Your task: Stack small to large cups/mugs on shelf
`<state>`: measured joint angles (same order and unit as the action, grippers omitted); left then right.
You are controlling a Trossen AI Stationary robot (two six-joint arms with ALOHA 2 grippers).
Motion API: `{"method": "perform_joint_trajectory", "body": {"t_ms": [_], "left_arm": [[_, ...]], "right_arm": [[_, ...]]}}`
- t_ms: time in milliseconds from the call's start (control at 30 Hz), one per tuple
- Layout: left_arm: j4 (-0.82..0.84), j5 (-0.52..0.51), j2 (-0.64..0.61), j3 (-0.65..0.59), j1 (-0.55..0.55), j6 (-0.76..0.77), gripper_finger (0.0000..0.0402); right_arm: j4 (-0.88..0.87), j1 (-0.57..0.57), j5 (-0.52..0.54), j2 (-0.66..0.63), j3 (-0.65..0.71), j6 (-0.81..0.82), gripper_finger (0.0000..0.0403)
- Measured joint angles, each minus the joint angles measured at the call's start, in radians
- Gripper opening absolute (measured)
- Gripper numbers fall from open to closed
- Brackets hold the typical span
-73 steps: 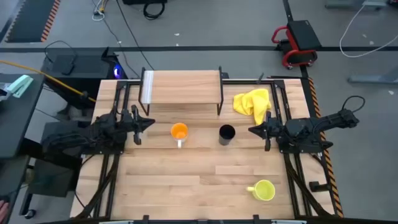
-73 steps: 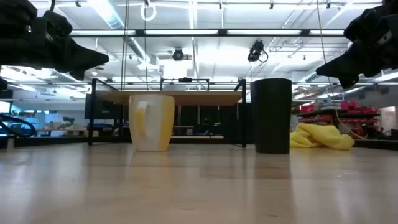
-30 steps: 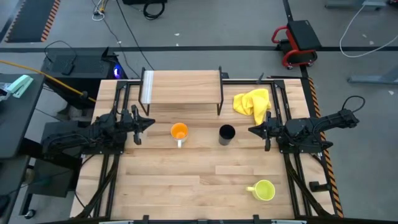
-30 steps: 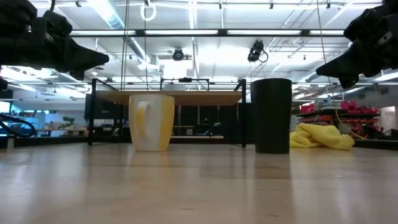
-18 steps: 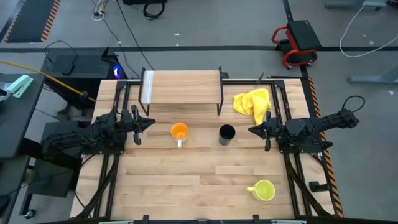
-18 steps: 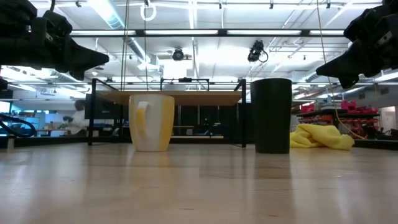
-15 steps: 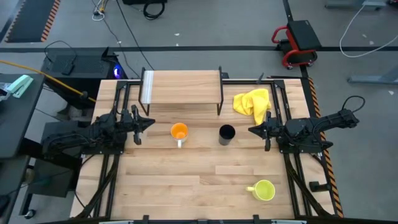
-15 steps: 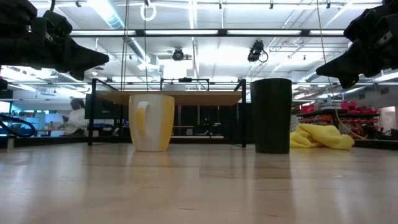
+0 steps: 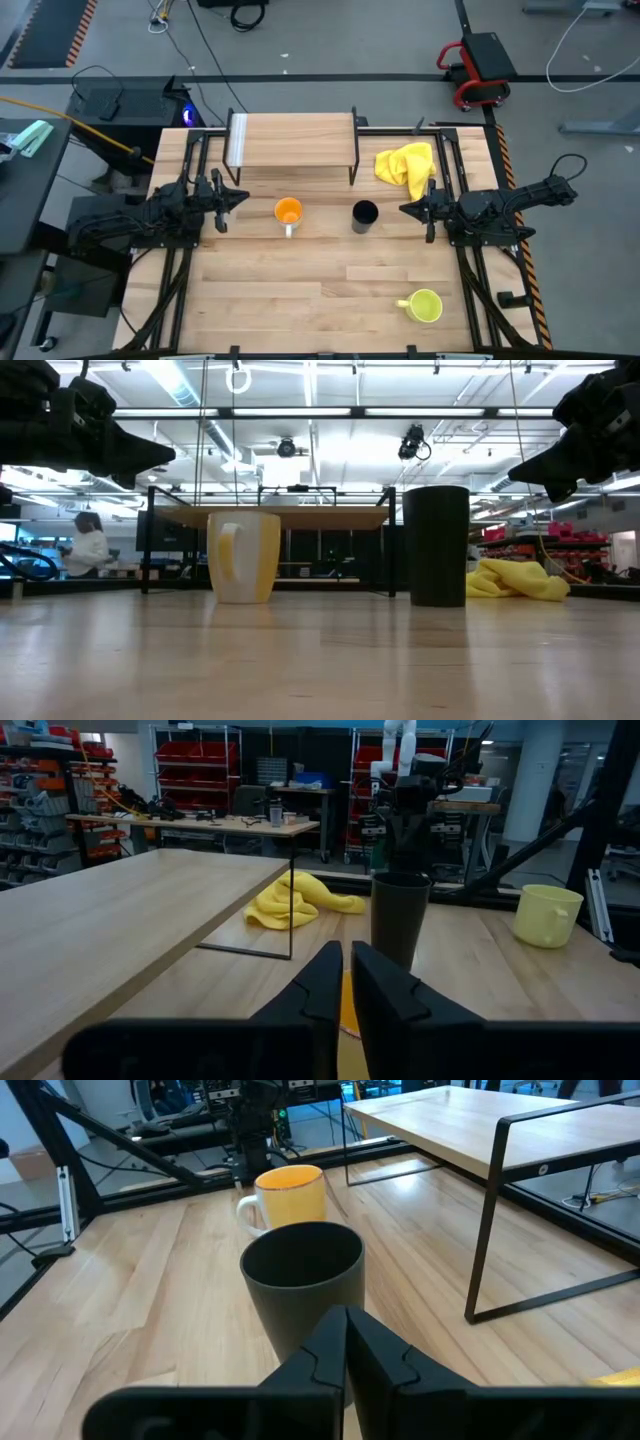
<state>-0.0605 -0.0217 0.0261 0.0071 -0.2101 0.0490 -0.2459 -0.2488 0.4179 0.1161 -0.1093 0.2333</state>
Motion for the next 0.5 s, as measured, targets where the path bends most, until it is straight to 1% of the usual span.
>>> {"method": "perform_joint_trajectory", "body": {"t_ms": [200, 267, 300, 400, 433, 500], "left_arm": [[0.0, 0.0, 0.0, 0.0, 0.0, -0.002, 0.0028], [-0.001, 0.0, 0.0, 0.0, 0.0, -0.047, 0.0025], [-0.001, 0.0, 0.0, 0.0, 0.0, -0.074, 0.0024], [-0.001, 0.0, 0.0, 0.0, 0.0, -0.089, 0.0024], [-0.001, 0.0, 0.0, 0.0, 0.0, -0.084, 0.0025], [-0.001, 0.0, 0.0, 0.0, 0.0, -0.078, 0.0028]], "right_arm": [[0.0, 0.0, 0.0, 0.0, 0.0, 0.0, 0.0017], [0.0, 0.0, 0.0, 0.0, 0.0, -0.004, 0.0017], [0.0, 0.0, 0.0, 0.0, 0.0, -0.045, 0.0017], [0.001, 0.0, 0.0, 0.0, 0.0, -0.277, 0.0017], [0.006, 0.0, 0.0, 0.0, 0.0, -0.31, 0.0017], [0.023, 0.0, 0.0, 0.0, 0.0, -0.316, 0.0017]]}}
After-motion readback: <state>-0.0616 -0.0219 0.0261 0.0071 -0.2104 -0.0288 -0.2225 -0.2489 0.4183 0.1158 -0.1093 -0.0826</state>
